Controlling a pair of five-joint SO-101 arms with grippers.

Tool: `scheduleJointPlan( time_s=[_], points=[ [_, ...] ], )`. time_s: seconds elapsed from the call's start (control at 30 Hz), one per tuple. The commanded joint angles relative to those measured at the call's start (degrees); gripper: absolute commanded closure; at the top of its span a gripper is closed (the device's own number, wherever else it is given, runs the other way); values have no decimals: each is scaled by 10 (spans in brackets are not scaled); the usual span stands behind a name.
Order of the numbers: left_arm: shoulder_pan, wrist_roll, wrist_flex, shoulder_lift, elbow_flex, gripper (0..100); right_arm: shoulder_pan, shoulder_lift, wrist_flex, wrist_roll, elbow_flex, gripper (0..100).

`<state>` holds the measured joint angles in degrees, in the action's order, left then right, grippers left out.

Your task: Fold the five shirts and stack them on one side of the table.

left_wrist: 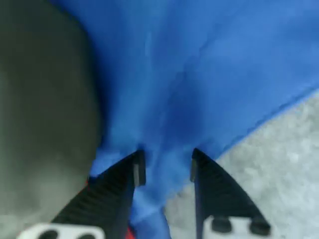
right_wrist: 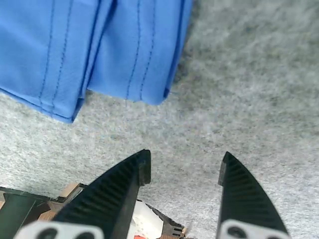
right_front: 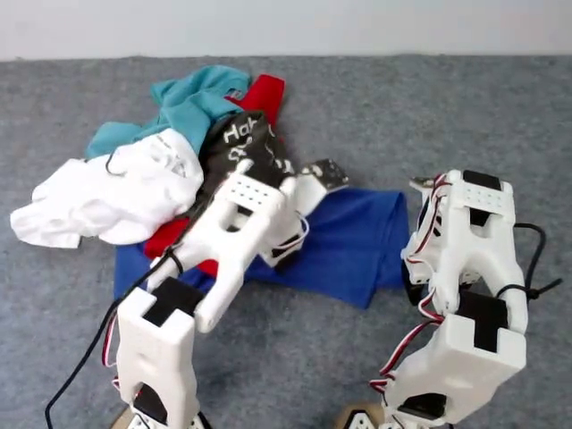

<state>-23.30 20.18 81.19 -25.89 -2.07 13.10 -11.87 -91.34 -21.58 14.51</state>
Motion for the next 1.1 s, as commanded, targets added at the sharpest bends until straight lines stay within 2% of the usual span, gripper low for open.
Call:
scheduleJointPlan(
  time_s=[0.0,0.07,0.17,0.3,0.47,0.77,1.07],
  points=[
    [13,4,-51,-33,-2,848,6,30,1,1,1,759],
    [27,-11,-66,-78,-18,848,6,30,0,1,1,759],
    [41,-54,-29,-114,-81,867,6,30,1,1,1,759],
    [48,-55,13,-138,-147,987,6,30,1,1,1,760],
    [62,-55,32,-151,-186,987,6,31,3,1,6,760],
    [200,-57,34,-156,-229,987,3,31,60,1,76,760],
    [331,-58,33,-155,-231,987,-7,38,56,0,67,760]
  ],
)
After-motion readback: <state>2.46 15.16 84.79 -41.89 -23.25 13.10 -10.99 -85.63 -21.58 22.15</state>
